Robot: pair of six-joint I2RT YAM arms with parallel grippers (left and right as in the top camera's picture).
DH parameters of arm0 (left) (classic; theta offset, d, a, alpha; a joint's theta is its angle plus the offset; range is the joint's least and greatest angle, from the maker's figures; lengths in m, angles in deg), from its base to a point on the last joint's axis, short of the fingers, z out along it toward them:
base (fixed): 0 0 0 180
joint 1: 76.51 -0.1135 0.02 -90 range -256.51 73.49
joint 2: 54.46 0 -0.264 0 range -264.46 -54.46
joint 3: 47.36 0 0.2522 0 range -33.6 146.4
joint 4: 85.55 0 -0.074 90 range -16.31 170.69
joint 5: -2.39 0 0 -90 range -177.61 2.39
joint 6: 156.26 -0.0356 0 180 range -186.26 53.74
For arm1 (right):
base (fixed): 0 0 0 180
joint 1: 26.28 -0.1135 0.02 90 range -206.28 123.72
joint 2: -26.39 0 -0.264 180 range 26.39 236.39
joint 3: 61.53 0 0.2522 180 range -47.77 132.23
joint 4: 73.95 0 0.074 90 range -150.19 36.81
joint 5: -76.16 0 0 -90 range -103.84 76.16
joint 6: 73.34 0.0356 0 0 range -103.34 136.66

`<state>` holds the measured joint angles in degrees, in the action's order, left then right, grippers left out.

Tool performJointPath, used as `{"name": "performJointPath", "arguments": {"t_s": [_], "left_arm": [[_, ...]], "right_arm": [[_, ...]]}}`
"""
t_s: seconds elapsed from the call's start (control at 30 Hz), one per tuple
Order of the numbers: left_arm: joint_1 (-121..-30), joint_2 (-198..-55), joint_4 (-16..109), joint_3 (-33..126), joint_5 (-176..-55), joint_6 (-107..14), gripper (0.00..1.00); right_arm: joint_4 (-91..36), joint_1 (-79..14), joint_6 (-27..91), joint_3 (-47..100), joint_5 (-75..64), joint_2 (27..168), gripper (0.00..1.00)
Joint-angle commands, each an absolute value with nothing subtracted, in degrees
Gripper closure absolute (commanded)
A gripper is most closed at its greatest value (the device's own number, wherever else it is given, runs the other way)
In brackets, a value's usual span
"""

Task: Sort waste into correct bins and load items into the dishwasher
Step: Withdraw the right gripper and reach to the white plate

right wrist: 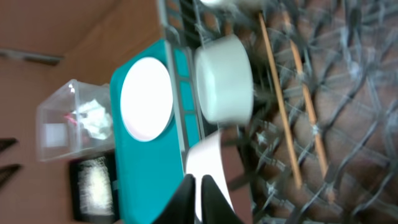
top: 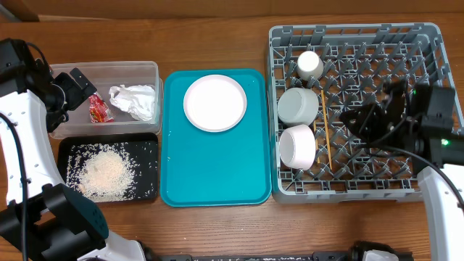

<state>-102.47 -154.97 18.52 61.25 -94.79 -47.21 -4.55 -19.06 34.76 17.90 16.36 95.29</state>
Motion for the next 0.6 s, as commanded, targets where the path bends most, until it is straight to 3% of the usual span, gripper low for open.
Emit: {"name": "performJointPath", "arguments": {"t_s": [0.0,0.33,0.57], "left_arm": [[-102.2,-153.4,18.5,61.2,-94.5,-48.5,0.00],[-102.2,-153.4,18.5,61.2,-94.5,-48.5,0.00],[-102.2,-153.4,18.5,61.2,-94.5,-48.5,0.00]], "right_arm": [[-0.1,-28.0,27.9,25.0,4.6,94.8,0.96],[5.5,-46.3,27.1,24.9,3.3,101.0,0.96],[5.9,-50.4,27.3,24.9,-2.1,108.9,0.96]]}}
